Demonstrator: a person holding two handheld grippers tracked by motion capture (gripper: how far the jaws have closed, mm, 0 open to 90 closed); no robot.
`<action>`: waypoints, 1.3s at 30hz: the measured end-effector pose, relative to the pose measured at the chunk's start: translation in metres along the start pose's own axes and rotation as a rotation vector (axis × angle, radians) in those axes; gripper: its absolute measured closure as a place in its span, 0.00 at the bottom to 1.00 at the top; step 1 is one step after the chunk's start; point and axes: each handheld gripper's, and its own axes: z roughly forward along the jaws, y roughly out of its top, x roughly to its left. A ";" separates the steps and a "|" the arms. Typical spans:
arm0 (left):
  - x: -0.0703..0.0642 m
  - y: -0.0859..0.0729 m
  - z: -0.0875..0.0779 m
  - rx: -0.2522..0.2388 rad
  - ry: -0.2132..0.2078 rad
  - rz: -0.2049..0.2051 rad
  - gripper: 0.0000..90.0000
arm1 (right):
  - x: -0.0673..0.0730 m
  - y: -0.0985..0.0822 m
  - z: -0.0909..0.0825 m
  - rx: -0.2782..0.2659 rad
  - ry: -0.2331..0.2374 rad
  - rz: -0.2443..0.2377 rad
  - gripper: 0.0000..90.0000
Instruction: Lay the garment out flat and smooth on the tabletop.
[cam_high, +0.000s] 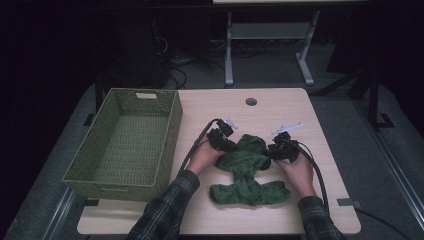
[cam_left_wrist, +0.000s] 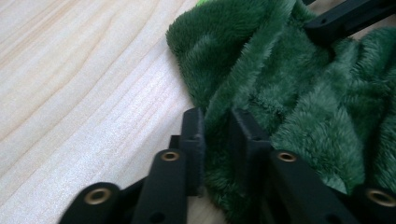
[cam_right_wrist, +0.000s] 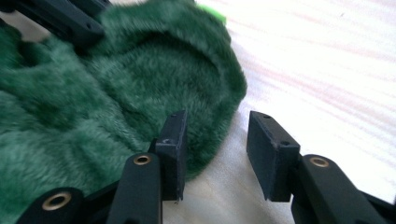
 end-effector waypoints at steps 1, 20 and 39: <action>0.000 0.000 -0.001 0.006 -0.001 0.012 0.90 | 0.000 0.000 0.000 -0.005 0.010 0.003 0.69; 0.000 -0.009 -0.034 -0.078 0.089 0.019 0.98 | 0.003 0.012 -0.027 -0.066 -0.062 -0.056 0.98; 0.014 -0.012 -0.001 -0.069 0.173 0.027 0.98 | -0.031 0.008 0.001 0.002 -0.068 0.008 0.99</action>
